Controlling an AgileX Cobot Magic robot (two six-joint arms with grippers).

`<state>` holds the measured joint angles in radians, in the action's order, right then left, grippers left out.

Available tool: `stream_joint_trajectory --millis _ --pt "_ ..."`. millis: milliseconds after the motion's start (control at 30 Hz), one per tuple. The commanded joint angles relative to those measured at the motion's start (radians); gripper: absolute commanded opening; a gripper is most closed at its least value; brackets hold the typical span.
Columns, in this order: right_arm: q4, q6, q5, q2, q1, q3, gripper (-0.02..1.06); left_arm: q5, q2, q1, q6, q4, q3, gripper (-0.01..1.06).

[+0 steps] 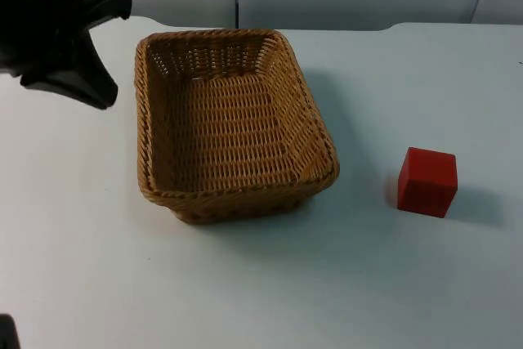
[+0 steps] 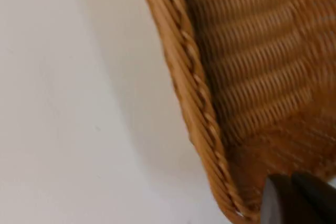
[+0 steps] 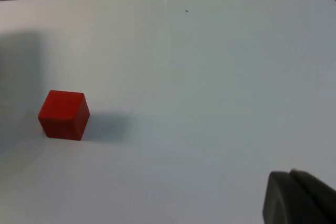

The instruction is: Pick up the basket with the left hand and place the cube into the basket with the right hand.

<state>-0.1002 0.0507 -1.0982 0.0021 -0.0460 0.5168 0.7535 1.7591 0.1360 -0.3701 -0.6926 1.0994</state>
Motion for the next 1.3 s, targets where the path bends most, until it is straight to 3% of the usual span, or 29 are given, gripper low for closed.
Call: stream_joint_trajectory --millis 0,67,100,200,233,667,1067,1200,1267 --pt "0.0 0.003 0.011 -0.002 -0.004 -0.004 0.0 -0.023 0.028 -0.004 0.075 0.091 0.069 0.1" --pt "0.0 0.003 0.011 -0.002 -0.004 -0.004 0.0 -0.033 0.05 -0.004 0.096 0.089 0.126 0.3" --pt "0.0 0.003 0.011 -0.002 -0.004 -0.004 0.0 -0.033 0.05 -0.004 0.096 0.089 0.126 0.3" --pt "0.0 0.003 0.011 -0.002 -0.004 -0.004 0.0 -0.033 0.086 0.0 0.126 0.046 0.183 0.71" --pt "0.0 0.003 0.011 -0.002 -0.004 -0.004 0.0 -0.033 0.1 0.0 0.145 0.031 0.194 0.76" --pt "0.0 0.003 0.011 -0.002 -0.004 -0.004 0.0 -0.052 0.244 0.0 0.075 0.023 0.205 0.76" --pt "0.0 0.003 0.011 -0.002 -0.004 -0.004 0.0 -0.172 0.342 0.05 0.004 0.006 0.208 0.76" --pt "0.0 0.003 0.011 -0.002 -0.004 -0.004 0.0 -0.172 0.382 0.058 0.004 -0.008 0.237 0.75" --pt "0.0 0.003 0.011 -0.002 -0.004 -0.004 0.0 -0.158 0.412 0.058 0.004 -0.01 0.272 0.61"
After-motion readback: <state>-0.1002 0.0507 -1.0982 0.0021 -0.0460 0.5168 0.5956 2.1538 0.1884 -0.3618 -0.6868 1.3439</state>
